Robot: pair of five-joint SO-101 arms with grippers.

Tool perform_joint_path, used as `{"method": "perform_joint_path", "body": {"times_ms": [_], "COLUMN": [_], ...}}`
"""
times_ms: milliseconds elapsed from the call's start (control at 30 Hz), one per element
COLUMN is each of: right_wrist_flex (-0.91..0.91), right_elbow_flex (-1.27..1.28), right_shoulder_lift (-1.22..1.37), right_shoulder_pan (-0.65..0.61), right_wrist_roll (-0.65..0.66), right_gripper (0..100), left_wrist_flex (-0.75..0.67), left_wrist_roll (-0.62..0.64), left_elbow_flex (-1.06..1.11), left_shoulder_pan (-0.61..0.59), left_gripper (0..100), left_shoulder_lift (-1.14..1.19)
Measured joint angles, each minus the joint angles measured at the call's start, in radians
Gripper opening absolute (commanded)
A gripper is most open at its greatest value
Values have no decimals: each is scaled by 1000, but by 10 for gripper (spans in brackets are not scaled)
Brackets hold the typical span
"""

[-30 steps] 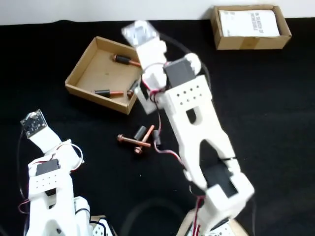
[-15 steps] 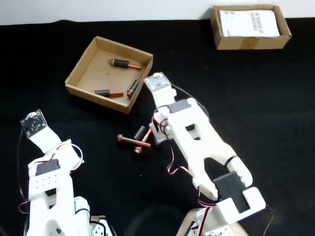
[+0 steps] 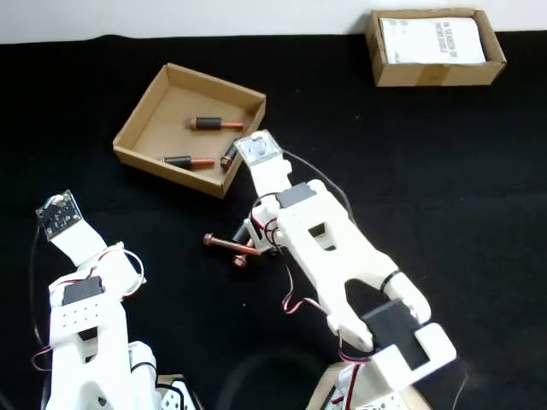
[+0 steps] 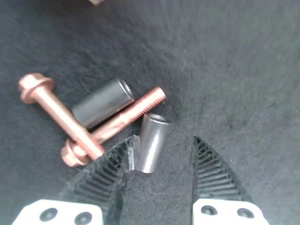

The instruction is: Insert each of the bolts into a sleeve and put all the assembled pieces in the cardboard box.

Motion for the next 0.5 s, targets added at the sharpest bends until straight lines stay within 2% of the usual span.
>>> {"method": "perform_joint_path", "body": {"times_ms": [500], "right_wrist_flex": [-5], "right_elbow_flex": [6], "right_shoulder_lift": [74], "right_shoulder_pan": [-3], "right_wrist_roll": [-15], "right_gripper": [156], "left_wrist_flex": [0], "left_wrist_roll": [0], "left_elbow_flex": [12], "left_shoulder_pan": [0], "left_gripper": [10], "left_shoulder_lift": [-8]}}
